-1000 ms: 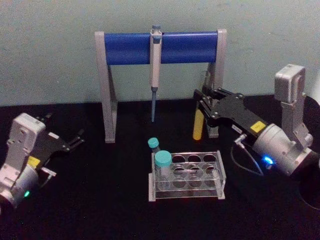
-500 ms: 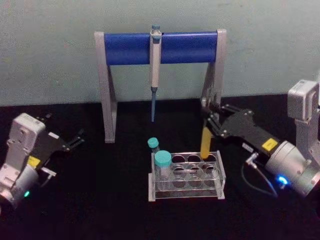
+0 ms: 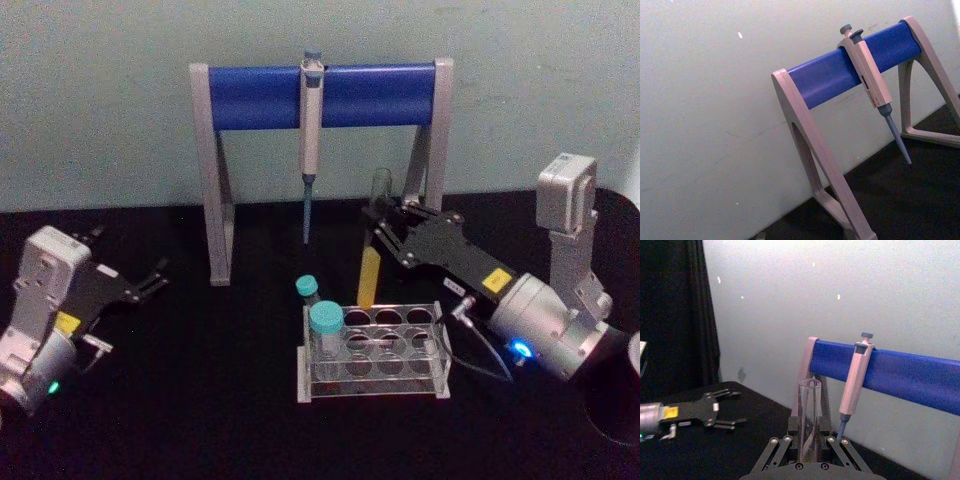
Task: Pick up the test tube from the test tube rack, shake it, then place it back into the test tube rack.
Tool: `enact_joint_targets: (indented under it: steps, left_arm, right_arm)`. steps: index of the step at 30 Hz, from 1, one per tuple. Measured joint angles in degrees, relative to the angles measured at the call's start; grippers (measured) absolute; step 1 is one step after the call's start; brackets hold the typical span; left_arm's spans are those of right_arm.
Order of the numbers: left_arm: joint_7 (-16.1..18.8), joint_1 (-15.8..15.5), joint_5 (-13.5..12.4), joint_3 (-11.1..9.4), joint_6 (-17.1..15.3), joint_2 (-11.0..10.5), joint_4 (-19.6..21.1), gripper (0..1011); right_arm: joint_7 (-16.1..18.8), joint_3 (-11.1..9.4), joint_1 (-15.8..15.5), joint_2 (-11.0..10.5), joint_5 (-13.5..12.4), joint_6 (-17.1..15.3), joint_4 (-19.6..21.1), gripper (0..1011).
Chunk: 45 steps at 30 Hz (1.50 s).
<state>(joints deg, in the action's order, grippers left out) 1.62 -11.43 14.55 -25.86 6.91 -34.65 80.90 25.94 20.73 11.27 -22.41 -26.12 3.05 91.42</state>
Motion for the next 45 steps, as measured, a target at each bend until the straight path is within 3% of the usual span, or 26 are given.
enact_joint_targets:
  steps: [8,33,45]
  left_arm:
    - [0.0,0.0,0.0,0.0,0.0,0.0,0.0,1001]
    - [0.0,0.0,0.0,0.0,0.0,0.0,0.0,1001]
    - [0.0,0.0,0.0,0.0,0.0,0.0,0.0,1001]
  right_arm:
    - [-1.4,-0.3,2.1,1.1,0.9,0.7,-2.9,233]
    - [-1.9,-1.3,2.0,1.4,1.2,0.6,-3.1,233]
    - [-3.6,-3.5,-0.8,-0.2,1.4,-0.1,0.5,233]
